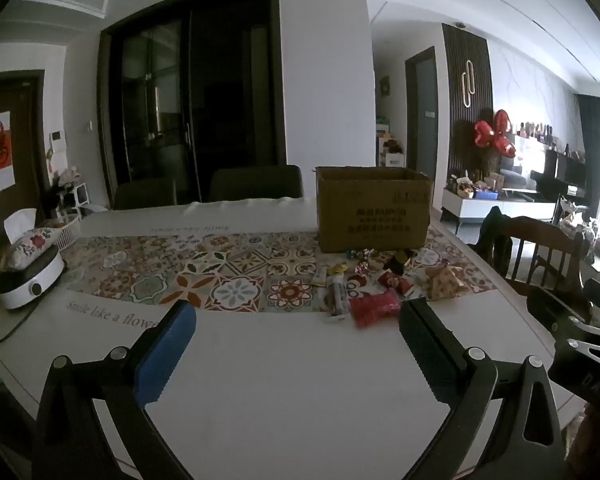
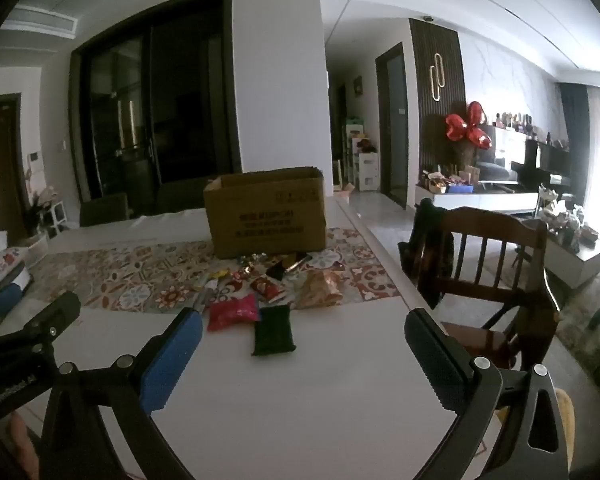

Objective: Organize snacks

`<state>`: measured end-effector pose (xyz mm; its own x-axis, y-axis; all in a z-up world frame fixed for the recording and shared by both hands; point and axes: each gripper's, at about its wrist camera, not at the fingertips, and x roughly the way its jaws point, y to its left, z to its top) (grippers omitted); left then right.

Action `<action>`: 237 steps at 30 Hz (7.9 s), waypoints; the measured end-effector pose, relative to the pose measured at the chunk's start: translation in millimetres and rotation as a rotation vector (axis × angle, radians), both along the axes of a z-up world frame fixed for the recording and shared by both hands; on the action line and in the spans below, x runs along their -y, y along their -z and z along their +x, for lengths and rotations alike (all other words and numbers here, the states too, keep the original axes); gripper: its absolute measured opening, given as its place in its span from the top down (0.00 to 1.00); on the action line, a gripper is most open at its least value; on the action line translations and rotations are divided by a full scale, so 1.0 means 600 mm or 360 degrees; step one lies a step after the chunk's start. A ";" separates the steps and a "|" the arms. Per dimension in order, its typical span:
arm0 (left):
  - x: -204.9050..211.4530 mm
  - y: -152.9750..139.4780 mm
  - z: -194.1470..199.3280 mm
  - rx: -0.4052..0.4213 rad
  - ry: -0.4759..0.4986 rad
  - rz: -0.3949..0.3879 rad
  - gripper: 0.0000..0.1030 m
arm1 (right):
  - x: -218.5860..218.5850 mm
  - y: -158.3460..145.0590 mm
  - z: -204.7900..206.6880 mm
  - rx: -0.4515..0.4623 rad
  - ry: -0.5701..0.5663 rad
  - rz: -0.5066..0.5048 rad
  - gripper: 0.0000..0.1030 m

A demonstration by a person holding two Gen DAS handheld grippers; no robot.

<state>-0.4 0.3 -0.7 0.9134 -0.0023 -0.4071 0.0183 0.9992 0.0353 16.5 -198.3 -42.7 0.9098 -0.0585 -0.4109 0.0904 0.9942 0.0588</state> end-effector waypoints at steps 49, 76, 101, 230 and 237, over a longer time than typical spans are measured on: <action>-0.003 0.027 0.017 -0.0047 -0.0042 0.0029 0.00 | 0.000 0.024 0.009 -0.0053 0.0001 -0.0012 0.01; 0.004 0.085 0.243 -0.0303 0.0025 0.0085 0.16 | -0.027 0.108 0.224 -0.0440 -0.0058 0.0114 0.01; 0.068 0.198 0.390 -0.0688 0.0225 0.0029 0.54 | -0.044 0.185 0.306 -0.0722 -0.0170 0.0022 0.32; 0.162 -0.114 0.645 -0.0445 0.0284 0.0143 0.14 | 0.092 -0.116 0.643 -0.0468 -0.0304 0.0047 0.32; 0.158 -0.122 0.582 -0.0359 0.0276 0.0162 0.11 | 0.097 -0.119 0.581 -0.0400 -0.0269 0.0023 0.32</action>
